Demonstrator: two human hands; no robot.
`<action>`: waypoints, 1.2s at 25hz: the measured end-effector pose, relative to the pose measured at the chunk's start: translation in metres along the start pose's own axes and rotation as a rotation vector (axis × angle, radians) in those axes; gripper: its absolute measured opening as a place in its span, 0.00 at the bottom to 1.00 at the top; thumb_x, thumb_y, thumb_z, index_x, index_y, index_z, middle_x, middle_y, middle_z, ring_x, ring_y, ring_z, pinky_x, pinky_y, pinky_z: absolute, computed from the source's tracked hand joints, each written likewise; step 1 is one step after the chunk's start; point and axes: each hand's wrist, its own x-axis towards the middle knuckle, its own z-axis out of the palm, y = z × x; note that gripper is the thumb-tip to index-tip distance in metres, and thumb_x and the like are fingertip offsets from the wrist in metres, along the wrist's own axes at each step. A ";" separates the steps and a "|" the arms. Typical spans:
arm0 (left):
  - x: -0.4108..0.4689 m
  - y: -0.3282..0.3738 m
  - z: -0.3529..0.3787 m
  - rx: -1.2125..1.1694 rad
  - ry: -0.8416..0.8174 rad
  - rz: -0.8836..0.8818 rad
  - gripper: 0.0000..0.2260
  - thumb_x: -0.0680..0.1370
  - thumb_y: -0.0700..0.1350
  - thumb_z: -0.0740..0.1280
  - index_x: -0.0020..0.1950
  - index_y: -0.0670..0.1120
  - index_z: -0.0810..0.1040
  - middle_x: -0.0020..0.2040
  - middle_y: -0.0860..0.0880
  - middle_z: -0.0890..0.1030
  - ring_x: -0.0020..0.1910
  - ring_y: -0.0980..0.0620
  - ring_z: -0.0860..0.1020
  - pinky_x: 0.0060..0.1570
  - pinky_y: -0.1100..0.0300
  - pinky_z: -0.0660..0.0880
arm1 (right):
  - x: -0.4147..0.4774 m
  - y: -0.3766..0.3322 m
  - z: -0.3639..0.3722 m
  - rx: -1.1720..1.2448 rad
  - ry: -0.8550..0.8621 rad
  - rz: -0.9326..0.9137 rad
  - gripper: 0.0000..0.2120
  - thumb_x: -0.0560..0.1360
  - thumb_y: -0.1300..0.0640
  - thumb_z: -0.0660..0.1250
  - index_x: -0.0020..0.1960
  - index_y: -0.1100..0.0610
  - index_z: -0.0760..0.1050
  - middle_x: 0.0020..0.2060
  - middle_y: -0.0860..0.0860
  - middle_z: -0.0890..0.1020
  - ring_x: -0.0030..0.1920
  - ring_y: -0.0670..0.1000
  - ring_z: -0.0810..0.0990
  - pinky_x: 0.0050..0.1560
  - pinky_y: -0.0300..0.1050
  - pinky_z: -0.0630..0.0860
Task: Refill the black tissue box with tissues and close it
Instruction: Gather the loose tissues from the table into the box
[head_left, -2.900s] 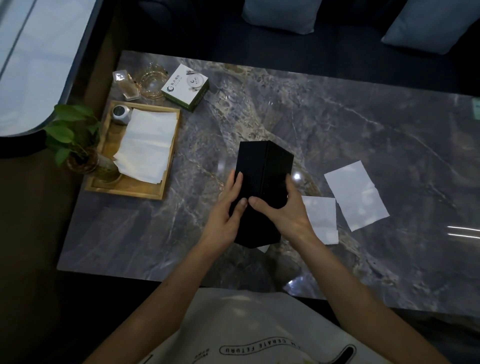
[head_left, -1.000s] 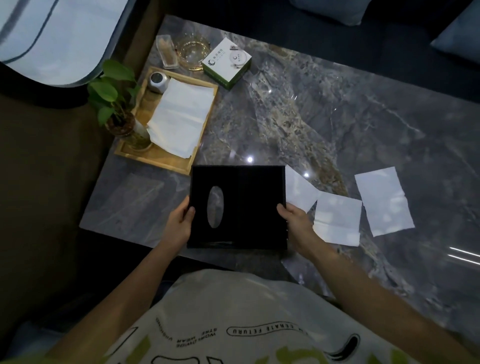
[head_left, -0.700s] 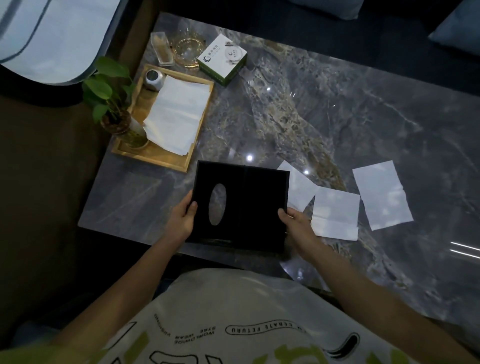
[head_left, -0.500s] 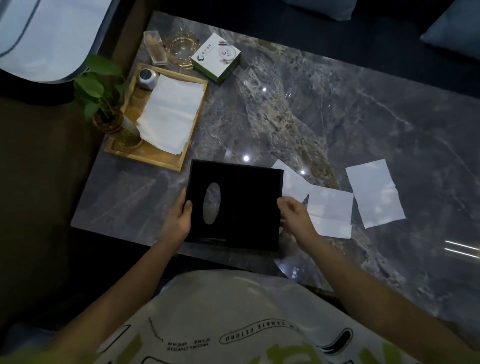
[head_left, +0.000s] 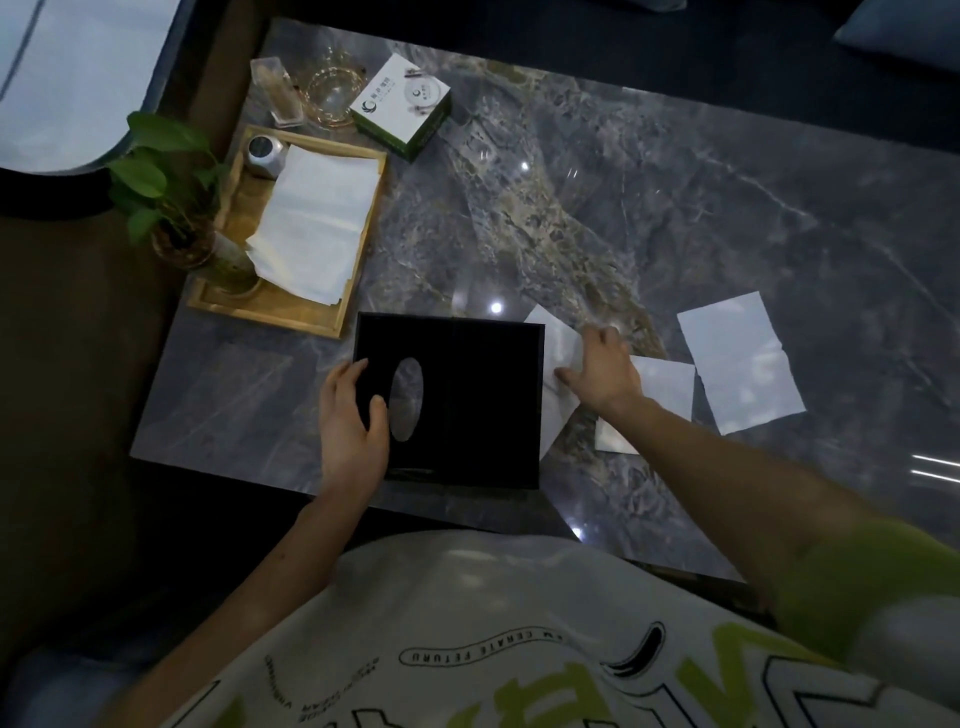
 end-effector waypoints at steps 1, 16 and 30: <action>0.002 0.005 0.001 0.013 -0.011 0.014 0.18 0.80 0.40 0.60 0.71 0.43 0.68 0.71 0.43 0.68 0.71 0.47 0.66 0.70 0.55 0.63 | 0.002 -0.001 0.001 -0.008 0.003 0.012 0.29 0.74 0.49 0.70 0.68 0.60 0.64 0.66 0.61 0.69 0.66 0.62 0.69 0.60 0.55 0.71; 0.032 0.094 0.045 -0.244 -0.394 0.055 0.27 0.73 0.52 0.72 0.71 0.52 0.68 0.68 0.54 0.73 0.64 0.60 0.72 0.58 0.74 0.66 | -0.040 -0.006 -0.077 0.876 0.011 -0.115 0.07 0.75 0.57 0.69 0.42 0.59 0.74 0.37 0.51 0.78 0.33 0.38 0.75 0.34 0.31 0.70; 0.049 0.151 0.040 -0.591 -0.879 0.168 0.14 0.75 0.45 0.71 0.59 0.44 0.81 0.55 0.46 0.84 0.54 0.50 0.82 0.53 0.57 0.79 | -0.077 -0.002 -0.134 1.184 -0.469 -0.174 0.11 0.71 0.57 0.67 0.52 0.52 0.83 0.45 0.53 0.84 0.45 0.51 0.83 0.43 0.41 0.79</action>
